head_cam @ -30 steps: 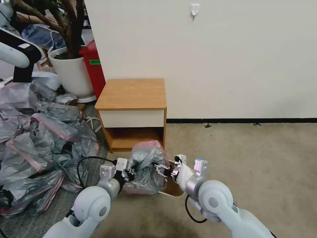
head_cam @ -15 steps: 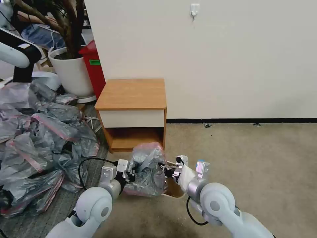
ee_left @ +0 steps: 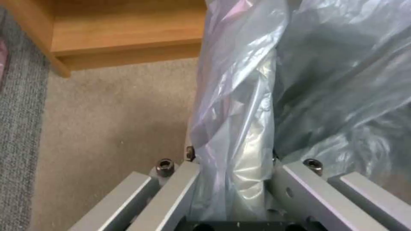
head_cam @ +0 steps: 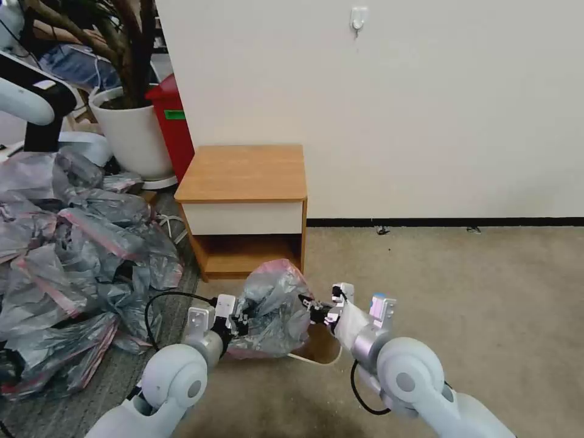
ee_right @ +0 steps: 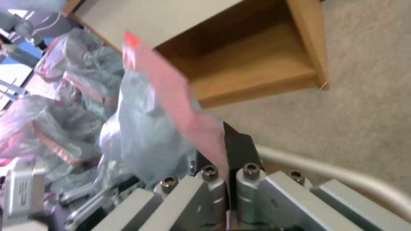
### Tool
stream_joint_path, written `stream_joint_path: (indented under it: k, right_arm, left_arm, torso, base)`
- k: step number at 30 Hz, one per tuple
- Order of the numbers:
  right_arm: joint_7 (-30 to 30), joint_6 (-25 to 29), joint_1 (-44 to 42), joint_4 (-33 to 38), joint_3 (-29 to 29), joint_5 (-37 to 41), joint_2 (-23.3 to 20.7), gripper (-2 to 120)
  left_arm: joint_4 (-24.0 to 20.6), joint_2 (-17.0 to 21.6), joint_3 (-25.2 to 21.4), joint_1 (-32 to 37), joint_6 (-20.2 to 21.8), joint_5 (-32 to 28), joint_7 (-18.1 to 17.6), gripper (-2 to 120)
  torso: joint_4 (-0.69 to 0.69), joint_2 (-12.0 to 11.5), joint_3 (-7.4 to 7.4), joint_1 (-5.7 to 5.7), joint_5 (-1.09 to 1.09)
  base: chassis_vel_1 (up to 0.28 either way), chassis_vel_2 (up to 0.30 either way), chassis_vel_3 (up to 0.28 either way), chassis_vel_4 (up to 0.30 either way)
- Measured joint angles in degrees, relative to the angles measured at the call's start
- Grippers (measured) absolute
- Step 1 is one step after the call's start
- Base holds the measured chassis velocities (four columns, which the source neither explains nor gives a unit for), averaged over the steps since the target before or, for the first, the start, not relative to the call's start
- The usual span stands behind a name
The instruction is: Pick up the garbage bag from the table and place it over the trash can.
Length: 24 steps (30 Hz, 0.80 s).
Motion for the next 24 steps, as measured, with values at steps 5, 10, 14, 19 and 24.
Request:
stream_joint_path:
  k: [5,10,14,19,24]
  right_arm:
    - [-0.13,0.14,-0.01,-0.4,2.82,1.39,-1.09,0]
    - [-0.31,0.14,-0.11,-0.92,4.88,2.12,-1.91,0]
    - [-0.62,0.0,-0.65,-2.48,6.96,2.24,-2.51,0]
    - [-0.79,-0.2,-1.3,-4.13,7.99,1.94,-2.6,0]
    - [-1.23,-0.23,-2.57,-5.77,8.87,0.9,-2.62,0]
  left_arm:
    - [0.09,0.03,-0.59,0.4,-0.19,0.04,0.37,3]
    - [0.16,0.03,-1.27,0.76,-0.44,0.12,0.9,3]
    - [0.41,-0.18,-1.77,1.31,-1.15,0.74,1.39,3]
    - [0.51,-0.43,-1.97,1.58,-1.61,1.16,1.79,3]
    - [0.53,-0.61,-2.32,1.62,-2.22,1.23,2.04,3]
  torso:
    - [0.0,0.0,0.0,0.0,0.0]
    - [0.0,0.0,0.0,0.0,0.0]
    - [0.0,0.0,0.0,0.0,0.0]
    - [0.0,0.0,0.0,0.0,0.0]
    - [0.0,0.0,0.0,0.0,0.0]
  base:
    - [0.0,0.0,0.0,0.0]
    - [0.0,0.0,0.0,0.0]
    - [0.0,0.0,0.0,0.0]
    - [0.0,0.0,0.0,0.0]
    - [0.0,0.0,0.0,0.0]
